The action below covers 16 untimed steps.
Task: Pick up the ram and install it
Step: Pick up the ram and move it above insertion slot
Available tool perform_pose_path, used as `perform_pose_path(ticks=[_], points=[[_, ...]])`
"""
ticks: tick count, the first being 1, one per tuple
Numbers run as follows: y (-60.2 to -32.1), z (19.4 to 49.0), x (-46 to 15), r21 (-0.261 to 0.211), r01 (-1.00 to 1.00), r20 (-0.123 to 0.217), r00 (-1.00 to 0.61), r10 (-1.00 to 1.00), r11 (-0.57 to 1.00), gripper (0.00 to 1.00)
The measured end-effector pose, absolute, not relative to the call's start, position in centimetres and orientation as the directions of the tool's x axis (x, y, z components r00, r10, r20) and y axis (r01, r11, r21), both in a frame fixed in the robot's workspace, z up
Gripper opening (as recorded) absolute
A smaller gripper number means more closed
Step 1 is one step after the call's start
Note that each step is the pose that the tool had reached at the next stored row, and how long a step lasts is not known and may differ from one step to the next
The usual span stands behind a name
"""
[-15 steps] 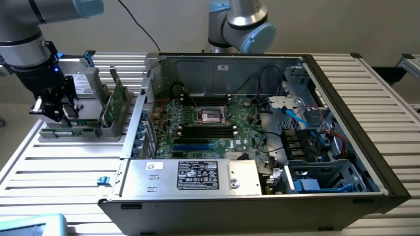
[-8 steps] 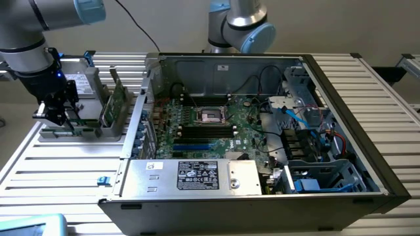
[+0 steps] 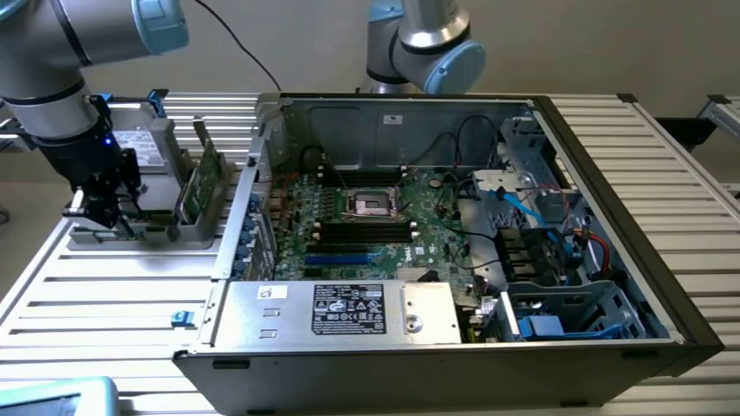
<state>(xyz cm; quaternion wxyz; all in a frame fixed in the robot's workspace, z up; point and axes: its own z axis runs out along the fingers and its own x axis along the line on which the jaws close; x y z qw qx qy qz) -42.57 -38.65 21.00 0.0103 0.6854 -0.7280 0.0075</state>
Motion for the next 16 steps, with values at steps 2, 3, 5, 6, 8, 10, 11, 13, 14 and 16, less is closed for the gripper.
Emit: perform_pose_path(ticks=[2,3,5,6,8,10,11,13,14,16], points=[[-38.66,20.94,-42.62,0.003,-0.998,0.025,-0.06,-0.998,0.06,0.43],[-38.67,20.9,-42.63,0.003,-0.998,0.025,-0.06,-0.998,0.06,0.43],[-38.68,20.78,-42.67,0.003,-0.998,0.025,-0.06,-0.998,0.061,0.43],[-38.69,20.72,-42.67,0.003,-0.998,0.025,-0.06,-0.998,0.06,0.43],[-38.69,20.58,-42.68,0.003,-0.998,0.025,-0.06,-0.998,0.06,0.43],[-38.68,20.4,-42.69,0.003,-0.998,0.025,-0.06,-0.998,0.06,0.43],[-38.68,20.33,-42.69,0.003,-0.998,0.025,-0.06,-0.998,0.06,0.43],[-38.69,20.15,-42.69,0.003,-0.998,0.025,-0.06,-0.998,0.06,0.43],[-38.69,20.08,-42.69,0.003,-0.998,0.025,-0.06,-0.998,0.06,0.43],[-38.69,19.97,-42.7,0.003,-0.998,0.025,-0.06,-0.998,0.06,0.43]])
